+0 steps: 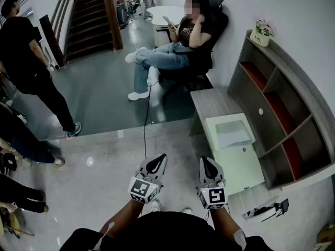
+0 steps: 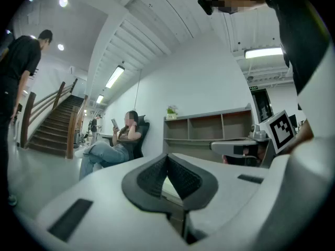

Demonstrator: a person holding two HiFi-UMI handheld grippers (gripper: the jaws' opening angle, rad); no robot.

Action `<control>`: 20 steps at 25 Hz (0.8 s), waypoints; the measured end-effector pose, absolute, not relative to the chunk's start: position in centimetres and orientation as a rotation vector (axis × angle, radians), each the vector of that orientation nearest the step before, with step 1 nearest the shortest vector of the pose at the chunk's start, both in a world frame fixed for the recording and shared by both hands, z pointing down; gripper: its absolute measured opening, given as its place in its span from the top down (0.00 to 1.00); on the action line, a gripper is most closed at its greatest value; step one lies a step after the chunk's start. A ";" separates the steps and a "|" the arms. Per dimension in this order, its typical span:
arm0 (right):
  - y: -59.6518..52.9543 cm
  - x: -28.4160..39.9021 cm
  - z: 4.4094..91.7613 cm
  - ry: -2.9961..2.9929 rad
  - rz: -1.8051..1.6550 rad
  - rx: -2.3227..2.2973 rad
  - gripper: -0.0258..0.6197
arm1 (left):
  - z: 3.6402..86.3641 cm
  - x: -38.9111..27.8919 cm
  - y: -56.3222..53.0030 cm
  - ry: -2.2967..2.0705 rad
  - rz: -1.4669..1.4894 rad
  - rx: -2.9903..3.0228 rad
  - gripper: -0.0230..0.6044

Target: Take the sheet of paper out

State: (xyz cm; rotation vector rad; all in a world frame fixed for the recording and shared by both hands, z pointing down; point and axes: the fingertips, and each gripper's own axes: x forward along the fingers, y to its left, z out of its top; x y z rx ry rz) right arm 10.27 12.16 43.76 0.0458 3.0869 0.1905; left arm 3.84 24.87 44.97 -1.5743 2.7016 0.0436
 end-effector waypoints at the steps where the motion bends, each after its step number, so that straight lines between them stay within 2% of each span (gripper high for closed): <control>1: 12.1 10.0 43.7 3.087 0.193 0.044 0.93 | 44.9 3.5 24.8 2.704 0.045 -1.569 0.95; 20: 14.5 6.8 42.7 3.108 0.184 -0.008 0.93 | 43.5 -0.2 26.8 2.654 0.071 -1.560 0.95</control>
